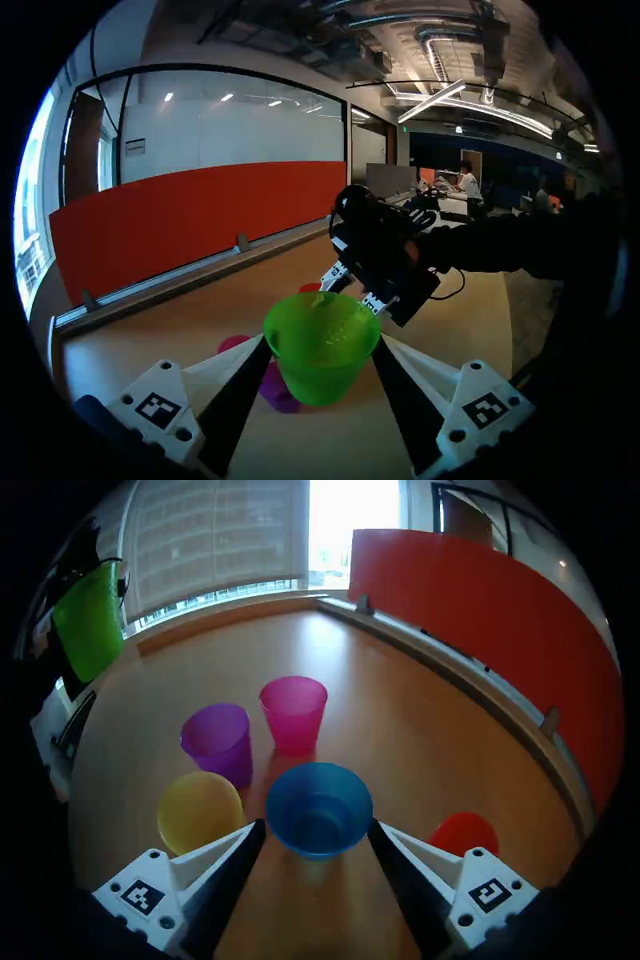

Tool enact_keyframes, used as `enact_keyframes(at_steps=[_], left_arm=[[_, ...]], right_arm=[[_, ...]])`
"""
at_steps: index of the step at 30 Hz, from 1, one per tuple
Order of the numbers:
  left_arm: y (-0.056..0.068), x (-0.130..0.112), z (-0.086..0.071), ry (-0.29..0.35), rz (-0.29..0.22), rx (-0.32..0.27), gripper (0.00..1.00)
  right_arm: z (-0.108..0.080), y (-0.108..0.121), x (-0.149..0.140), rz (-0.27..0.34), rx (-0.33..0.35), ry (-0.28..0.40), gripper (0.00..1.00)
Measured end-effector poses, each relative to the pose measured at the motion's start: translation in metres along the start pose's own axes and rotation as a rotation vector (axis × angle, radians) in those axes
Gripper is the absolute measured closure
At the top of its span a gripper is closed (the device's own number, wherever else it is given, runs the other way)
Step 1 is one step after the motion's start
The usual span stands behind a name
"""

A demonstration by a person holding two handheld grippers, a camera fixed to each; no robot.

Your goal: Pour water

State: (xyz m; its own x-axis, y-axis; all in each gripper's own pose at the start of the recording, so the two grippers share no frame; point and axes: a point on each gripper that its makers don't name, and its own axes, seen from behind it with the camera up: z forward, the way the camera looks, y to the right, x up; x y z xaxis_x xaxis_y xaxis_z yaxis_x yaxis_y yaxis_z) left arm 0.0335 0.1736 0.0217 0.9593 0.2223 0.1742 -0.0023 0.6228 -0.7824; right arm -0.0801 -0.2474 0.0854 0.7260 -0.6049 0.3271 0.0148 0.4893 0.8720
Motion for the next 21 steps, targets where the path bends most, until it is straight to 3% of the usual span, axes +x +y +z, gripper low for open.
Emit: enact_keyframes(at_steps=[21], left_arm=[[-0.003, -0.006, 0.002, -0.002, -0.007, -0.005, 0.14]], right_arm=[[0.018, 0.001, 0.005, -0.015, -0.015, 0.0, 0.01]])
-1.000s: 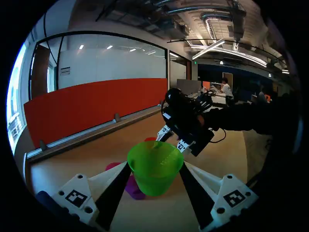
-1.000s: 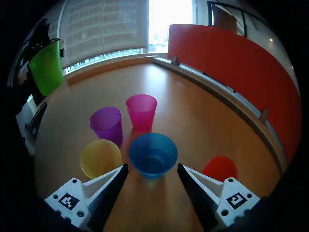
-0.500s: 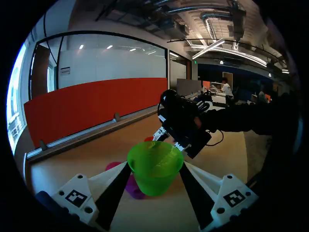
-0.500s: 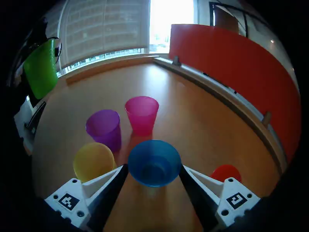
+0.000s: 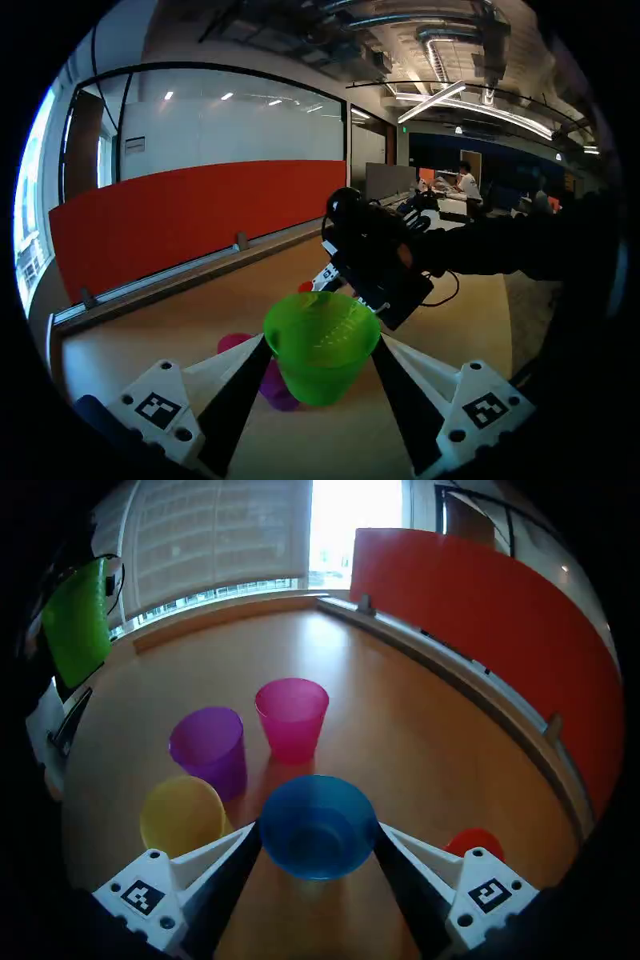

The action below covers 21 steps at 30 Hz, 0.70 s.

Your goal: Pour water

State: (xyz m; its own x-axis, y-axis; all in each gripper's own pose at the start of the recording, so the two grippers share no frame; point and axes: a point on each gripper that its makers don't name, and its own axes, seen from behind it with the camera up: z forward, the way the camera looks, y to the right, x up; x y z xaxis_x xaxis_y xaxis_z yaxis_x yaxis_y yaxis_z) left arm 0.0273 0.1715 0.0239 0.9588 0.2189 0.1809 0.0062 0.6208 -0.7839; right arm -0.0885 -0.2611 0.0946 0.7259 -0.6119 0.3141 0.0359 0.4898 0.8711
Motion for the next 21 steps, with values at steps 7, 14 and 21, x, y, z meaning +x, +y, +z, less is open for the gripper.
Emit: enact_keyframes(at_steps=[7, 14, 21], left_arm=[[-0.0023, -0.0026, -0.0018, -0.002, -0.003, 0.005, 0.14], [-0.0025, -0.0041, -0.0027, -0.002, -0.005, 0.006, 0.14], [-0.0045, -0.0033, -0.0029, 0.001, -0.009, 0.01, 0.14]], right_arm=[[0.0032, 0.0008, -0.0004, 0.011, -0.004, 0.004, 0.07], [0.0039, 0.0014, 0.0009, 0.024, -0.007, 0.019, 0.08], [0.0012, 0.0017, 0.0007, 0.024, -0.015, 0.028, 0.08]])
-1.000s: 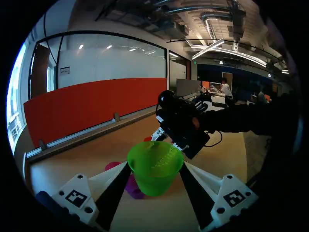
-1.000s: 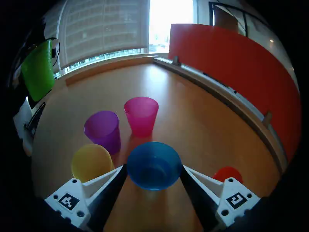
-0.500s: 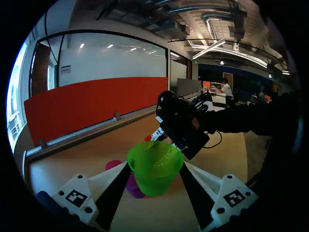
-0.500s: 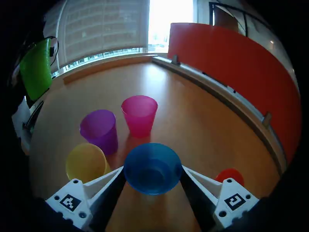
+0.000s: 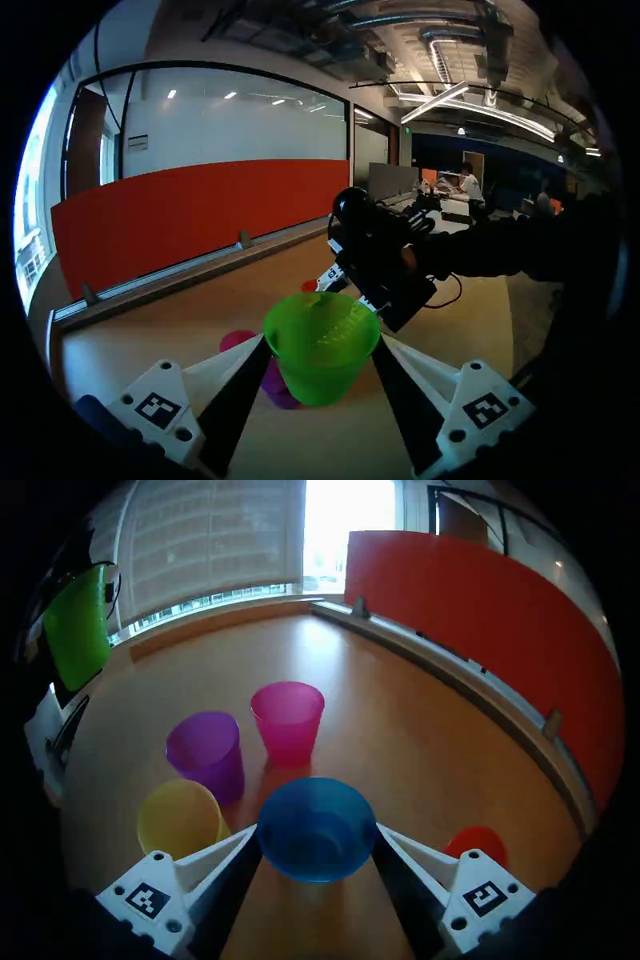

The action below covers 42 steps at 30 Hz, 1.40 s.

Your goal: Pour water

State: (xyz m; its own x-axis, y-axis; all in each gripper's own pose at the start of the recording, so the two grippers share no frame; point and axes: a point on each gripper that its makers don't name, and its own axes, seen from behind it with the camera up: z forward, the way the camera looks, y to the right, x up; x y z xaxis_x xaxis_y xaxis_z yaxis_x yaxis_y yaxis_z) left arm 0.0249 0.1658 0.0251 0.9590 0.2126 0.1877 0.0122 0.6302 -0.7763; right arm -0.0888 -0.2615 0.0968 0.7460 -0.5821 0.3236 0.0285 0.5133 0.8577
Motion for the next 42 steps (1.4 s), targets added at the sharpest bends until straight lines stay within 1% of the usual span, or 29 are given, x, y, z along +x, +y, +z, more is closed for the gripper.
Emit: enact_keyframes(at_steps=[6, 11, 21, 30, 36, 42], left_arm=[[0.0, -0.001, 0.002, 0.001, 0.0, 0.002, 0.14], [0.003, 0.004, 0.002, 0.004, 0.008, 0.001, 0.14], [0.006, 0.013, -0.001, 0.013, 0.014, 0.012, 0.14], [0.011, 0.025, -0.002, 0.033, 0.021, 0.016, 0.14], [0.014, 0.03, 0.0, 0.039, 0.02, 0.015, 0.14], [0.014, 0.036, 0.0, 0.051, 0.017, 0.022, 0.14]], right_arm=[[-0.006, 0.0, 0.007, 0.009, -0.007, 0.028, 0.08], [-0.015, 0.0, 0.018, 0.009, -0.016, 0.062, 0.08], [-0.049, 0.0, 0.041, 0.001, -0.046, 0.127, 0.09], [-0.079, -0.001, 0.062, 0.009, -0.068, 0.195, 0.09], [-0.095, -0.002, 0.07, 0.013, -0.076, 0.229, 0.09], [-0.105, -0.002, 0.077, 0.006, -0.081, 0.257, 0.09]])
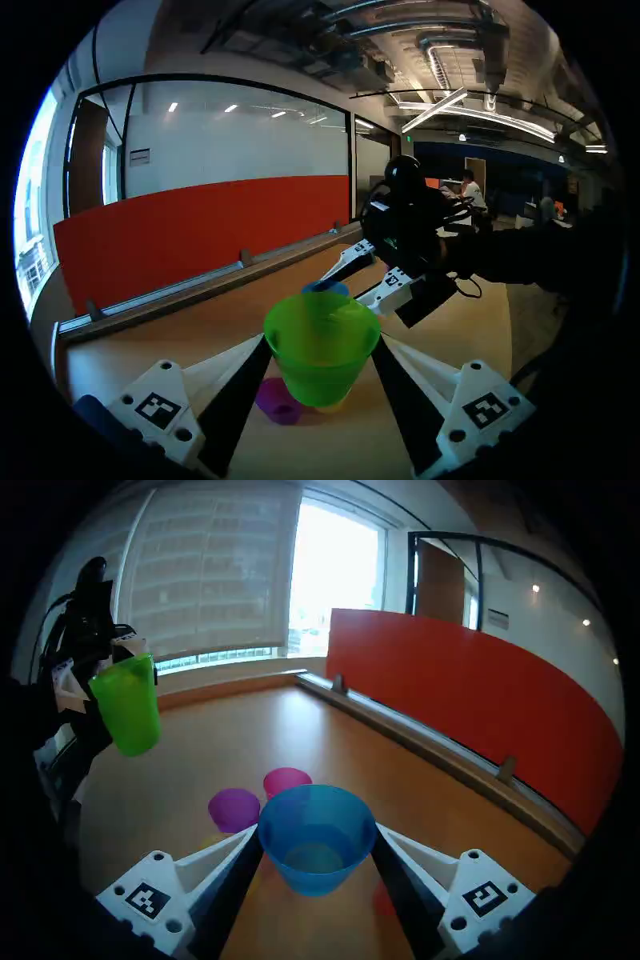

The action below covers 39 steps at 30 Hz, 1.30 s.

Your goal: Pour water

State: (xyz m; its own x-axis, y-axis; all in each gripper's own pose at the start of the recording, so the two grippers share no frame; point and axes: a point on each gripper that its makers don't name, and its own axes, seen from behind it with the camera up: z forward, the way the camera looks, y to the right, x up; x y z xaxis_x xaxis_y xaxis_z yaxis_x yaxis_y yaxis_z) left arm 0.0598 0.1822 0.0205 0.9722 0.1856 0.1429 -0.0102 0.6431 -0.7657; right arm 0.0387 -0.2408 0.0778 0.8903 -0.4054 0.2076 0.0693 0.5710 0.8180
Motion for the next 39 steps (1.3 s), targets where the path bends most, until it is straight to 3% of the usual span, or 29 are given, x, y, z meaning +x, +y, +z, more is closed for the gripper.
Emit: enact_keyframes(at_steps=[24, 39], left_arm=[[0.001, 0.015, 0.004, 0.04, -0.017, 0.008, 0.14], [0.001, 0.024, -0.002, 0.055, -0.027, 0.013, 0.14]], right_arm=[[-0.034, -0.018, 0.059, -0.027, 0.02, 0.168, 0.09], [-0.042, -0.03, 0.087, -0.006, 0.034, 0.275, 0.09]])
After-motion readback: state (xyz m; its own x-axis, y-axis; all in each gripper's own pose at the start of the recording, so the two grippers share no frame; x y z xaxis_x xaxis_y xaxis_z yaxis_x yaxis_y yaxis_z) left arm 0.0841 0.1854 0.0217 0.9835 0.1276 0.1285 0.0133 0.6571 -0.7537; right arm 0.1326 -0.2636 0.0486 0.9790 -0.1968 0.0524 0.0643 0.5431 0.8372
